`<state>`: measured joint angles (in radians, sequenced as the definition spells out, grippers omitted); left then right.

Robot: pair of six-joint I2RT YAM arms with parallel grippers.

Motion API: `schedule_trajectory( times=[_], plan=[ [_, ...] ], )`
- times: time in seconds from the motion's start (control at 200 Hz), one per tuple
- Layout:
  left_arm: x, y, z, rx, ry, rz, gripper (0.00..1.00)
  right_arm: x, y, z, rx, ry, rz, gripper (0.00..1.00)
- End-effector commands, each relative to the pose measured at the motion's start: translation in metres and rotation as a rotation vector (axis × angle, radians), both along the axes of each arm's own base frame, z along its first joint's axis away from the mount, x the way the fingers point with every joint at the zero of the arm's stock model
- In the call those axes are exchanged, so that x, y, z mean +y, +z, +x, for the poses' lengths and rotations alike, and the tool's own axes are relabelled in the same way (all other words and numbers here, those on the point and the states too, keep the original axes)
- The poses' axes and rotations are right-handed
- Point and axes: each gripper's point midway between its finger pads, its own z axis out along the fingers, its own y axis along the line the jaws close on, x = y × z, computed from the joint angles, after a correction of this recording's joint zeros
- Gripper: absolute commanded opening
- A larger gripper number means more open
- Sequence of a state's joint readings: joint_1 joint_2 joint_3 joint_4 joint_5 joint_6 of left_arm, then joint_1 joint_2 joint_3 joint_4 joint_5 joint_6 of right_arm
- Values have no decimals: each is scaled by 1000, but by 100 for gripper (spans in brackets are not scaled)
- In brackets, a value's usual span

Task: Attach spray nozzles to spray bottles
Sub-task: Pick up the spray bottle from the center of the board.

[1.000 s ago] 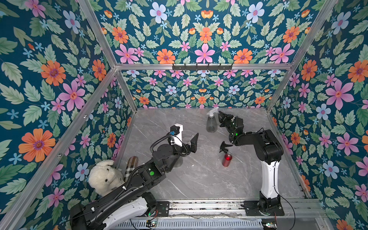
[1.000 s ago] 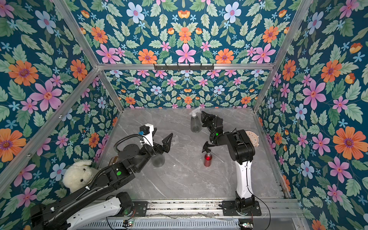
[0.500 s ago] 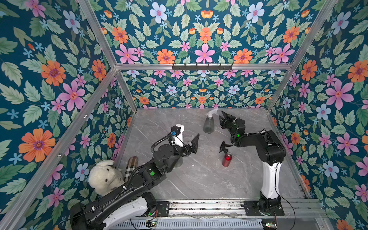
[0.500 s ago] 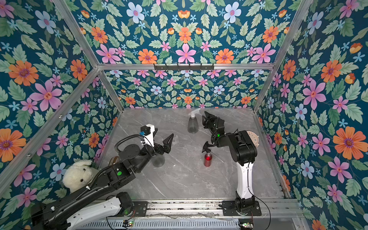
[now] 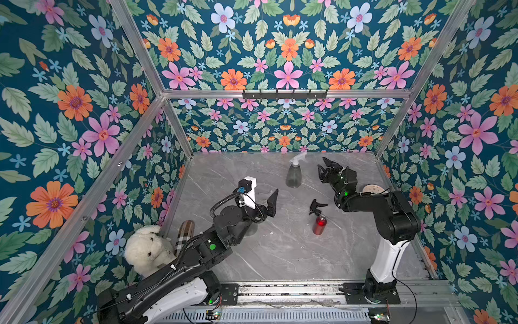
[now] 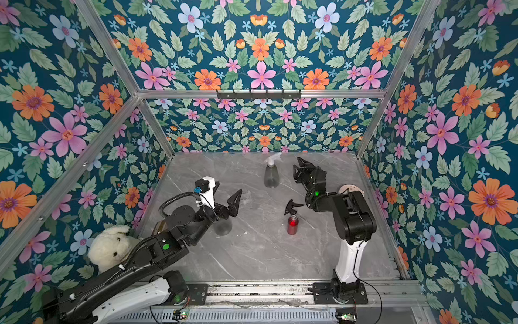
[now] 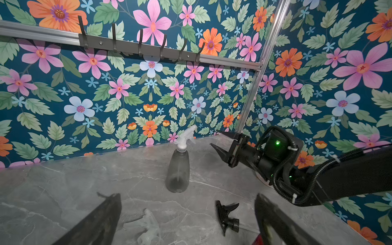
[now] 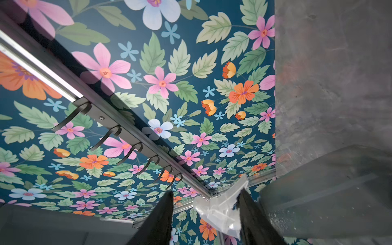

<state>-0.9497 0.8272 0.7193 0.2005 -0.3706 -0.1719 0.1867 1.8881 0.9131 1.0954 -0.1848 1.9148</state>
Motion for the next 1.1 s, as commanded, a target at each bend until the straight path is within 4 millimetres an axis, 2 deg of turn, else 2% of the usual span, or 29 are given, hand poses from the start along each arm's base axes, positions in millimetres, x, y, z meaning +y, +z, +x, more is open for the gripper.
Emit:
schedule_trajectory(
  times=[0.0, 0.115, 0.135, 0.23, 0.335, 0.435, 0.51, 0.61, 0.715, 0.755, 0.77, 0.895, 0.995, 1.095],
  plan=[
    [8, 1, 1, -14, 36, 3, 100, 5, 16, -15, -52, 41, -127, 51],
    [16, -2, -2, -17, 55, 6, 100, 5, 34, -37, -100, 67, -322, 52],
    [17, -2, -2, -17, 58, 7, 100, 6, 50, -44, -135, 72, -353, 52],
    [25, -3, -3, -19, 81, 12, 100, 19, 73, -67, -191, 132, -509, 53],
    [30, -3, -3, -19, 101, 22, 100, 57, 84, -98, -239, 281, -743, 55],
    [39, -5, -3, -9, 138, 22, 100, 114, 83, -138, -326, 479, -982, 61],
    [48, -6, -3, -1, 170, 18, 100, 162, 74, -171, -411, 654, -1113, 65],
    [67, -4, -3, 26, 248, 8, 100, 218, 51, -209, -501, 860, -1262, 70],
    [88, -2, -5, 40, 338, 14, 100, 264, 31, -231, -585, 976, -1383, 75],
    [96, 0, -6, 42, 368, 6, 100, 279, 30, -238, -620, 1007, -1407, 79],
    [99, 1, -7, 42, 376, 2, 100, 286, 15, -237, -605, 1038, -1429, 80],
    [110, 5, -13, 33, 387, -33, 100, 326, -5, -243, -663, 1081, -1519, 83],
    [111, 4, -15, 33, 376, -43, 100, 343, -19, -239, -685, 1072, -1572, 84],
    [109, 2, -15, 39, 367, -35, 100, 351, -31, -234, -685, 1056, -1651, 84]
  ],
)
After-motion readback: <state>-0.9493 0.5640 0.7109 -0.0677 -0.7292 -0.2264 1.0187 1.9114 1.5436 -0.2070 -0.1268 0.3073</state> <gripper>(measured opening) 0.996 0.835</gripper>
